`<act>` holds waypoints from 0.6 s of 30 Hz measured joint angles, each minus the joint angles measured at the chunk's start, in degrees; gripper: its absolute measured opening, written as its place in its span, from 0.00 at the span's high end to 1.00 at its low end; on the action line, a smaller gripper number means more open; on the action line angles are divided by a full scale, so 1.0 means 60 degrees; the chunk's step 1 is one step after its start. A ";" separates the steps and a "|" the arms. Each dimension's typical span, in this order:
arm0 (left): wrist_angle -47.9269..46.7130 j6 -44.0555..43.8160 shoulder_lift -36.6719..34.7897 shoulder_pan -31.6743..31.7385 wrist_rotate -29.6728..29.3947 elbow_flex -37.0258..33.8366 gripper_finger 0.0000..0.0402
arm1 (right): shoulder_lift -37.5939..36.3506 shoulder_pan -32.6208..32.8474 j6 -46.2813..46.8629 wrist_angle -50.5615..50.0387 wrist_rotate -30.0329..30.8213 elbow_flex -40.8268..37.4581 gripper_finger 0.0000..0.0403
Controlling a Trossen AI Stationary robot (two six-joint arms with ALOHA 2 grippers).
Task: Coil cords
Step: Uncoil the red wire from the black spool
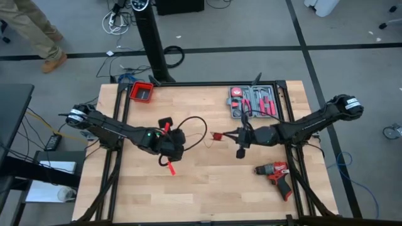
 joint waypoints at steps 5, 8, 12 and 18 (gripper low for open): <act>-0.0651 0.0042 0.0000 0.0000 -0.0543 0.0381 1.00 | 0.0004 0.0129 0.1057 -0.1658 0.0015 -0.0004 1.00; -0.1249 0.0075 -0.0001 0.0000 -0.0998 0.0873 1.00 | 0.0007 0.0134 0.1446 -0.2497 0.0028 -0.0004 1.00; -0.1639 0.0429 -0.0011 -0.0002 -0.1202 0.1760 1.00 | 0.0009 -0.0032 0.1682 -0.3345 0.0316 -0.0004 1.00; -0.0901 0.1161 -0.0015 -0.0117 -0.0481 0.2825 1.00 | 0.0011 -0.0696 0.1770 -0.3467 0.2240 -0.0004 1.00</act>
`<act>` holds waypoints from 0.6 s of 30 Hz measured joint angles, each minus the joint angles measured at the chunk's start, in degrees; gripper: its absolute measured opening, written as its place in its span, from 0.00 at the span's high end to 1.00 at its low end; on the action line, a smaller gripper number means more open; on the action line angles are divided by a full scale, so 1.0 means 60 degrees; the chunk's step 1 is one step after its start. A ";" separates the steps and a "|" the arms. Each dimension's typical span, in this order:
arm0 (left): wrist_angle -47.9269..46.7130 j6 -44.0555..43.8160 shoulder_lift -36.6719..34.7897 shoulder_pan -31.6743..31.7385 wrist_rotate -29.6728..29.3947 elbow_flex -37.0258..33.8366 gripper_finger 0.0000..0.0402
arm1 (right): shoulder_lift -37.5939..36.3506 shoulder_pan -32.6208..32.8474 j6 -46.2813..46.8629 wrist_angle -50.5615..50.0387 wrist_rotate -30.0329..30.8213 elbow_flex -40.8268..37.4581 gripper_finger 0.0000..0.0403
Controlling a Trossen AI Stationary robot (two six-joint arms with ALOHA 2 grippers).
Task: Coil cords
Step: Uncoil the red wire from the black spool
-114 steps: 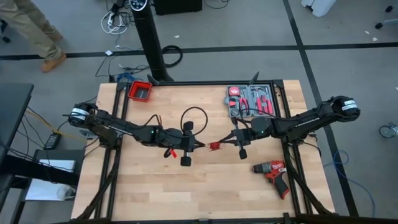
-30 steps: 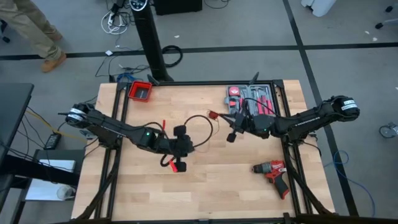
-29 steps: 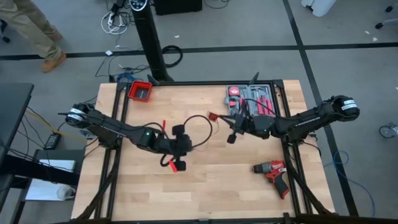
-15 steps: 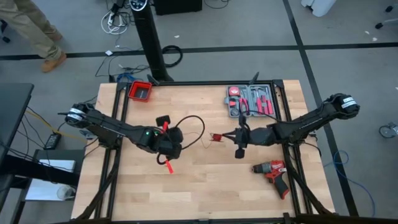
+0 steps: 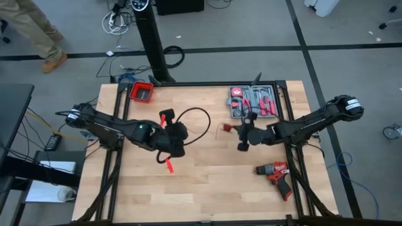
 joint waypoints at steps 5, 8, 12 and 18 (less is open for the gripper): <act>0.1702 0.0777 0.0004 -0.0159 0.1453 0.0129 1.00 | 0.0000 -0.0897 -0.0635 0.0742 0.1062 0.0000 1.00; 0.2517 0.1053 0.0100 -0.0232 0.2448 0.0133 1.00 | 0.0004 -0.1280 -0.1502 0.1804 0.1011 0.0000 1.00; 0.2988 0.1397 0.0409 -0.0297 0.3681 0.0129 1.00 | 0.0004 -0.1588 -0.2790 0.3551 0.0899 0.0000 1.00; 0.2811 0.1956 0.1202 -0.0274 0.5118 0.0128 1.00 | 0.0004 -0.1796 -0.4275 0.6295 0.0265 0.0000 1.00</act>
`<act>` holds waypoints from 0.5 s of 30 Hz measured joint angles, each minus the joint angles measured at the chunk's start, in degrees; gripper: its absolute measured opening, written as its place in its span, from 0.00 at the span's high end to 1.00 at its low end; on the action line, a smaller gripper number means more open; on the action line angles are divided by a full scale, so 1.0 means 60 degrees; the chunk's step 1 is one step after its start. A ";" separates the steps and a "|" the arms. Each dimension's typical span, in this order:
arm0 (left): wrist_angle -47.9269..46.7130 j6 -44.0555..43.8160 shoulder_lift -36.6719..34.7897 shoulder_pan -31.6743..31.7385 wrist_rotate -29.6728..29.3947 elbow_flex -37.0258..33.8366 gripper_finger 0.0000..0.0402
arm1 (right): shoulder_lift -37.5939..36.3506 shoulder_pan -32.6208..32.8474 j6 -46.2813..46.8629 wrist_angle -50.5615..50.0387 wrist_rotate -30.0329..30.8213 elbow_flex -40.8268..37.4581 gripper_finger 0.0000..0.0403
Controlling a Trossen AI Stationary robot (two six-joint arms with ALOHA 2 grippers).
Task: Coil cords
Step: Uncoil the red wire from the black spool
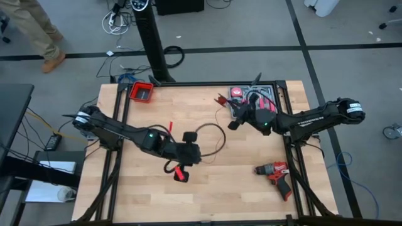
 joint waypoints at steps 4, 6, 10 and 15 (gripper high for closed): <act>-0.0814 -0.0045 0.0568 0.0192 -0.0239 -0.0010 1.00 | 0.0000 0.0199 -0.0193 0.1034 -0.0932 0.0000 1.00; -0.1308 -0.0236 0.0816 0.0307 -0.0474 -0.0010 1.00 | -0.0022 0.0436 -0.0104 0.1155 -0.1269 0.0000 1.00; -0.2406 -0.0568 0.1246 0.0524 -0.1046 -0.0010 1.00 | -0.0206 0.1020 0.0337 0.1019 -0.1453 0.0000 1.00; -0.3515 -0.0851 0.1396 0.0740 -0.1541 -0.0026 1.00 | -0.0695 0.1822 0.0327 0.0608 -0.0999 -0.0002 1.00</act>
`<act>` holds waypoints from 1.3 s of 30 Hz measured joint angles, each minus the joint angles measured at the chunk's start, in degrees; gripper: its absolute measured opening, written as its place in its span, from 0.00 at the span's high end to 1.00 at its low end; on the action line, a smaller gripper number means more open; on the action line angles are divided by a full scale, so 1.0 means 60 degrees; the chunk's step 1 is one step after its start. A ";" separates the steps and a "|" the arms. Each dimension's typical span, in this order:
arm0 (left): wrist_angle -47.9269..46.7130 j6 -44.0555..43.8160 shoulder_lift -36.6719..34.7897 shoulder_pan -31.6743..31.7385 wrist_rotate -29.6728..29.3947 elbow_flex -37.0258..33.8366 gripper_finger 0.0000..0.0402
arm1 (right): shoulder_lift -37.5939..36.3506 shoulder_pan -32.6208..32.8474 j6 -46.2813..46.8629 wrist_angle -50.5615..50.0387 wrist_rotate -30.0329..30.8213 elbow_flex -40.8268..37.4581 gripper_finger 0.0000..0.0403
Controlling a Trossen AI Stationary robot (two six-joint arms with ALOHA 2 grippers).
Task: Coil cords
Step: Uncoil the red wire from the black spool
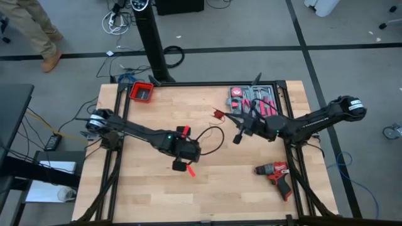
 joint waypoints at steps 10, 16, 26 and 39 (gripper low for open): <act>-0.0081 0.0047 0.0011 0.0339 -0.0038 -0.0715 1.00 | -0.1306 0.1151 -0.1669 0.0177 0.1511 -0.0002 1.00; -0.0471 0.0173 0.0011 0.0409 0.0286 -0.0742 1.00 | -0.1623 0.1869 -0.1702 -0.0437 0.1687 -0.0002 1.00; -0.3929 0.0074 0.0011 0.0406 0.0520 -0.0490 1.00 | -0.1610 0.2840 0.1748 -0.4744 0.1661 -0.0002 1.00; -0.4989 -0.0508 -0.0029 0.0215 -0.0963 0.2719 1.00 | -0.0952 0.2274 0.5812 -0.8010 0.1336 -0.0002 1.00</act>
